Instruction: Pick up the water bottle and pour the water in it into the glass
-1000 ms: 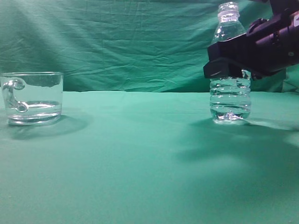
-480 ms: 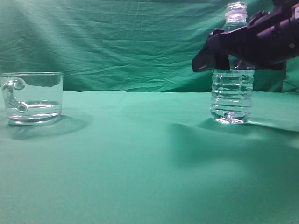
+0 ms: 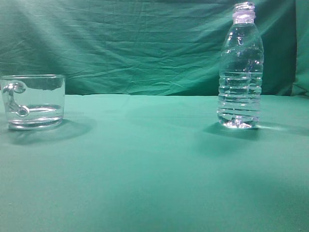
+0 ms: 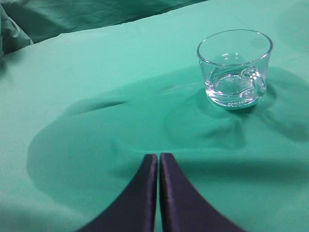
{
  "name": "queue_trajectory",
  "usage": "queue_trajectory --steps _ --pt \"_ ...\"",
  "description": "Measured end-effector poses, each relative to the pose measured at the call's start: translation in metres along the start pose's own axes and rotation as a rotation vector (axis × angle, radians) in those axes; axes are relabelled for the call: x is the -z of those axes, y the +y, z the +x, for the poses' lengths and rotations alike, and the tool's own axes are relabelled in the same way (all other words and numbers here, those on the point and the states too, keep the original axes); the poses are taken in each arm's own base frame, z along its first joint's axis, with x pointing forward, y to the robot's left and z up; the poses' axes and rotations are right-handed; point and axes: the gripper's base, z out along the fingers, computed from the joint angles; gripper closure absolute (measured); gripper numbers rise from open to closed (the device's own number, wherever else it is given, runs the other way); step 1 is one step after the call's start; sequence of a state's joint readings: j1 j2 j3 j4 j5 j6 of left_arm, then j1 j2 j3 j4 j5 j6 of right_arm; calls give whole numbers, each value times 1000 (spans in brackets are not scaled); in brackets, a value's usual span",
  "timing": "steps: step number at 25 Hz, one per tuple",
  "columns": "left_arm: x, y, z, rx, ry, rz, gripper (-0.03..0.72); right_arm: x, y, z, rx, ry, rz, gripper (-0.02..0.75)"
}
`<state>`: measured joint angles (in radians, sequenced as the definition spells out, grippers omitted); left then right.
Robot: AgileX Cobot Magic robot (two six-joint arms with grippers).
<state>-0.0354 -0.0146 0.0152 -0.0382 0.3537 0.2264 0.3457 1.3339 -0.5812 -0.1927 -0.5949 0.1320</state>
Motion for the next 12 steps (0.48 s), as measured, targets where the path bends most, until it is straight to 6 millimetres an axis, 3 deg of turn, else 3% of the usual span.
queue_trajectory --steps 6,9,12 --pt "0 0 0 0 0 0 688 51 0 -42 0 -9 48 643" --pt "0 0 0 0 0 0 688 78 0 -54 -33 3 74 738" --pt "0 0 0 0 0 0 688 102 0 -62 -41 16 97 738"
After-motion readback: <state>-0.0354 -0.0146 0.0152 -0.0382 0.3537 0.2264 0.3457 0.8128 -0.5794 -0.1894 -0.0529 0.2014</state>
